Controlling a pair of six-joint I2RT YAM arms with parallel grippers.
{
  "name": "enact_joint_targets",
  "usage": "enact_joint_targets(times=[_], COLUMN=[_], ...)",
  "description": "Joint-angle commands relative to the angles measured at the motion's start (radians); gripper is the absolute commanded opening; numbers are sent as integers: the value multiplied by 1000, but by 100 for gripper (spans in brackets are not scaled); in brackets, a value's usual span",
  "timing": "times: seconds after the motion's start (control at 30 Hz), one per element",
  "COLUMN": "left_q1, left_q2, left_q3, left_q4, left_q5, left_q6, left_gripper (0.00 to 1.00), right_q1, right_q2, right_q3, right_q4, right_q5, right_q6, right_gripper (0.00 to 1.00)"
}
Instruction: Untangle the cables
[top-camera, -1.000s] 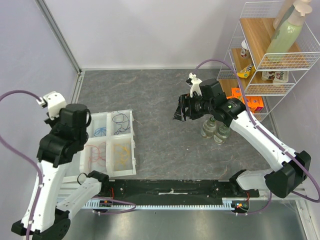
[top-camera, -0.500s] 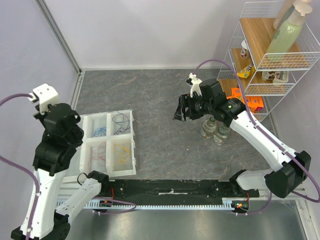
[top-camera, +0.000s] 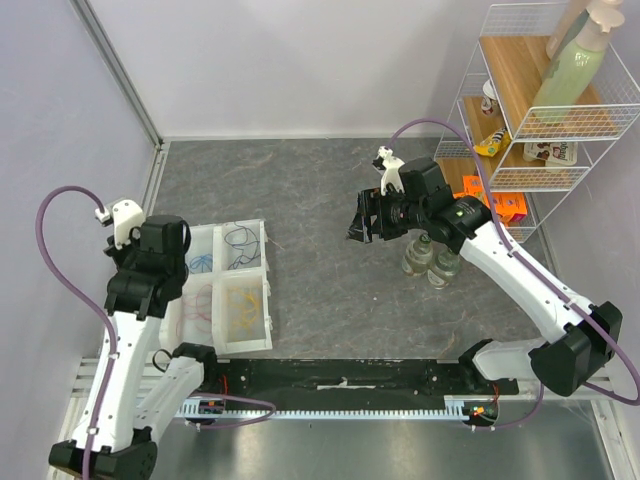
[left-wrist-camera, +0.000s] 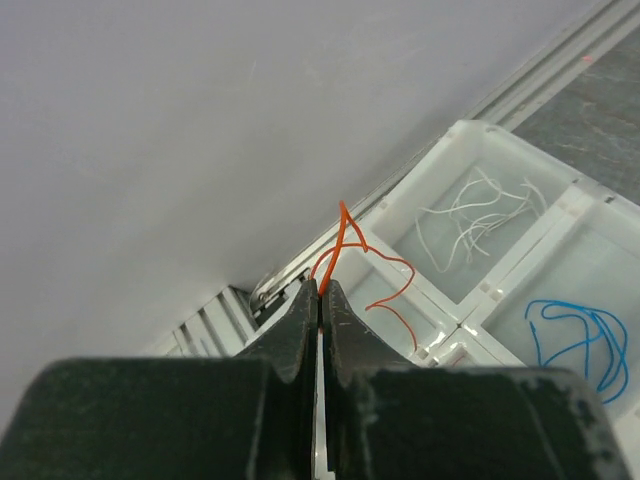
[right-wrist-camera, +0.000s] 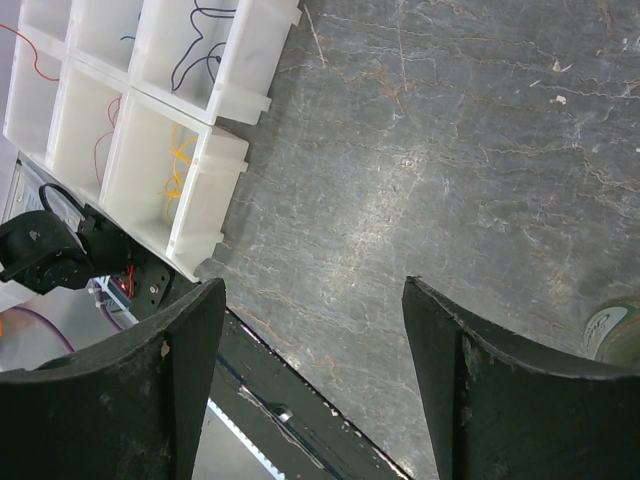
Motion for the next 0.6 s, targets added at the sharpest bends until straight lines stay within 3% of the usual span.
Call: enact_joint_targets(times=[0.0, 0.27, 0.57], left_q1=[104, 151, 282], left_q2=[41, 47, 203], left_q3=[54, 47, -56], left_q4=[-123, -395, -324], left_q5=[55, 222, 310], left_q6=[-251, -701, -731], left_gripper=[2, 2, 2], right_q1=[-2, -2, -2], right_q2=[-40, -42, -38], right_q3=[2, 0, 36], right_q4=[0, 0, -32], right_q5=[18, 23, 9], right_q6=[-1, 7, -5], right_gripper=[79, 79, 79])
